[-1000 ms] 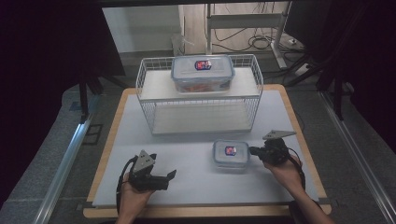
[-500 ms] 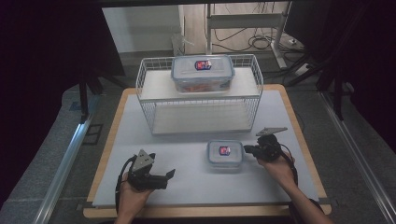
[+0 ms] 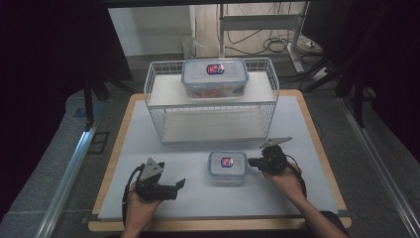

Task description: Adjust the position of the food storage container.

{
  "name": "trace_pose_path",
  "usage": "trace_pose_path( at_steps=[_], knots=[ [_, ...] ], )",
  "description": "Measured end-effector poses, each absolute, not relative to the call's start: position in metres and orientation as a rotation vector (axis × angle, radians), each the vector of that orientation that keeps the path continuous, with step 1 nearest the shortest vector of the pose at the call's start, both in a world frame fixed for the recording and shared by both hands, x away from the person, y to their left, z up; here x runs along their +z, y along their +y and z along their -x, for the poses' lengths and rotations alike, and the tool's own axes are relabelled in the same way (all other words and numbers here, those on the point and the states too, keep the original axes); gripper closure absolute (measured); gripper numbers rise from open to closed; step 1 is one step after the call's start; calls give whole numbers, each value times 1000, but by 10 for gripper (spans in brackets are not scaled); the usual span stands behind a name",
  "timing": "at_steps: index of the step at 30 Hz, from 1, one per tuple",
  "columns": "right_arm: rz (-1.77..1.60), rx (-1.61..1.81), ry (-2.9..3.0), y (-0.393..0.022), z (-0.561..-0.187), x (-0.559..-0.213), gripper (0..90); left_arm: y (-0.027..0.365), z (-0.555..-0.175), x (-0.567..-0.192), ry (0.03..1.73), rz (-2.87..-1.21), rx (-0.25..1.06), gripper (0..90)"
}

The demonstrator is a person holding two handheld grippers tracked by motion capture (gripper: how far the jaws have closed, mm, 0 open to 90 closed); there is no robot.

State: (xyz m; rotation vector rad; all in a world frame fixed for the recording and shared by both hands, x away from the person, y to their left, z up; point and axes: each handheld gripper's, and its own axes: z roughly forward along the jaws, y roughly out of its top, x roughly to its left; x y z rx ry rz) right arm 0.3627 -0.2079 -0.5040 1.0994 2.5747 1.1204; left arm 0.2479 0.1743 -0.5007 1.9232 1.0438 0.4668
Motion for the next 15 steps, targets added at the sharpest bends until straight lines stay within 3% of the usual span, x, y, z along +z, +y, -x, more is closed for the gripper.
trace_pose_path(
  at_steps=[15],
  knots=[
    [-1059,1130,2572,-203,-358,-502,893,175,-246,-500,1041,-1927,467,56]
  ],
)
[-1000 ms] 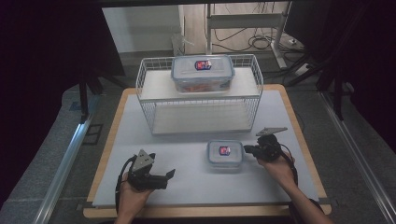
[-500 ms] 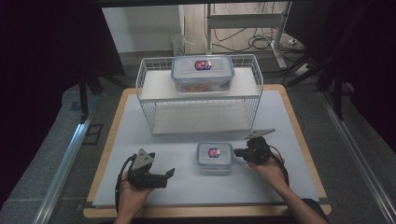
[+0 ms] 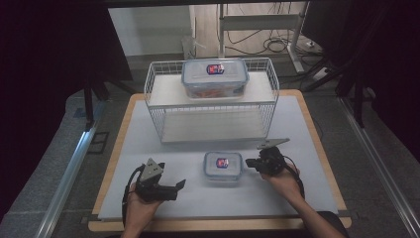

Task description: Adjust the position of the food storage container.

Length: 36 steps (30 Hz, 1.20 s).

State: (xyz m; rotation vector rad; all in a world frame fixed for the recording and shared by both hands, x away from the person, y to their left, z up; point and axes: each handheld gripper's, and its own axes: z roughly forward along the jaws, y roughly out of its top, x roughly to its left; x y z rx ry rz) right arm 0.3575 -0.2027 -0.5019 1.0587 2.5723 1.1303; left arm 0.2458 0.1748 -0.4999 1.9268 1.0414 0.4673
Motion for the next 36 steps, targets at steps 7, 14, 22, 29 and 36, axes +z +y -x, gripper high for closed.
trace_pose_path(
  at_steps=[7,14,22,29,36],
  knots=[
    [-1029,1141,2540,-220,-340,-494,856,179,-244,-499,1047,-1925,467,57],
    [-975,1117,2479,-233,-327,-487,530,179,-244,-502,1052,-1953,444,51],
    [-1005,1160,2446,-251,-315,-490,254,179,-244,-503,1058,-1961,437,44],
    [-1017,1157,2425,-267,-308,-496,155,178,-244,-503,1056,-1966,443,41],
    [-992,1137,2444,-265,-310,-500,131,178,-245,-504,1054,-1969,445,40]
  ],
)
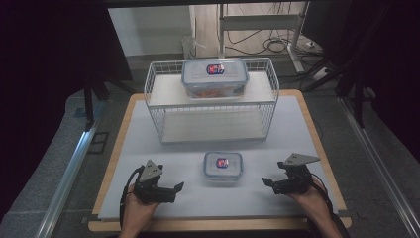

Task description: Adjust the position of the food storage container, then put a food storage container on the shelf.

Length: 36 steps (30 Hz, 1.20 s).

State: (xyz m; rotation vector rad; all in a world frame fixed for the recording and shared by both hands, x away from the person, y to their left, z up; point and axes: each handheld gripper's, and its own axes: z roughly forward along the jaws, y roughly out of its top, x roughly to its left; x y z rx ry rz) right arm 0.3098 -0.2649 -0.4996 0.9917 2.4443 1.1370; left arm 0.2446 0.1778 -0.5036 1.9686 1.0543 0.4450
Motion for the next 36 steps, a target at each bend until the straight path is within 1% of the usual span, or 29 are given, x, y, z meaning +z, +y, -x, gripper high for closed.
trace_pose_path(
  at_steps=[5,11,18,25,30,33,36],
  knots=[
    [-983,1133,2441,-266,-311,-500,125,177,-245,-504,1048,-1972,449,38],
    [-973,1118,2441,-265,-312,-498,124,176,-249,-503,1080,-1962,398,35],
    [-943,1120,2431,-263,-315,-493,110,171,-256,-497,1071,-1940,353,32],
    [-909,1142,2434,-253,-322,-490,110,158,-264,-491,1046,-1951,362,39],
    [-910,1177,2438,-248,-325,-488,111,153,-274,-491,1051,-1952,359,82],
    [-936,1196,2439,-247,-327,-489,109,152,-282,-491,1043,-1925,331,133],
    [-984,1230,2457,-245,-330,-489,84,151,-287,-494,1039,-1922,296,158]
  ],
)
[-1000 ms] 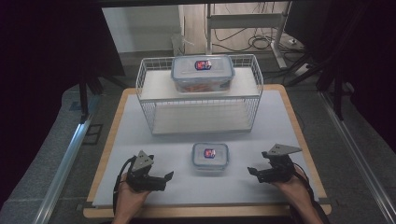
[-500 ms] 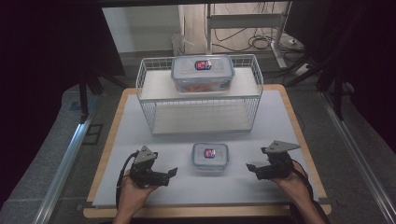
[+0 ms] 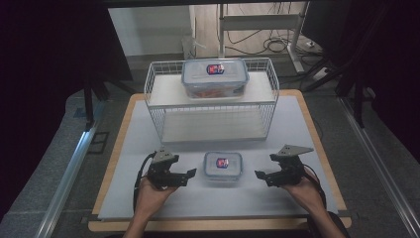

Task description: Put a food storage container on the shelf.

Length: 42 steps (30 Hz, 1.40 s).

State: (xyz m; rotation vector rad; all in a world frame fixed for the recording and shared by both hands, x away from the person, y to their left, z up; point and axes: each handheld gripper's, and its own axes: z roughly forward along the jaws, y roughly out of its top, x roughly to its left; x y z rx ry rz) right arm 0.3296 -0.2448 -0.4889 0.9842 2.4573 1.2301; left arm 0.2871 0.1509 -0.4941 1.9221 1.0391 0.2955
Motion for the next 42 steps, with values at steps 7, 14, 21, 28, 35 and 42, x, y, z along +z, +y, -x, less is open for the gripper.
trace_pose_path(
  at_steps=[7,14,21,28,35,42],
  knots=[
    [-1047,1266,2519,-235,-335,-493,33,147,-300,-498,1027,-1943,212,124],
    [-1070,1301,2563,-226,-342,-491,94,133,-317,-503,974,-1986,124,121],
    [-1070,1295,2633,-210,-354,-496,131,119,-330,-508,964,-2012,72,166],
    [-1098,1302,2698,-193,-364,-505,158,116,-342,-519,969,-1966,-66,167],
    [-1197,1355,2763,-188,-371,-511,191,110,-347,-526,964,-1962,-168,202],
    [-1221,1372,2803,-187,-369,-511,274,109,-340,-521,975,-1965,-145,293]
  ],
)
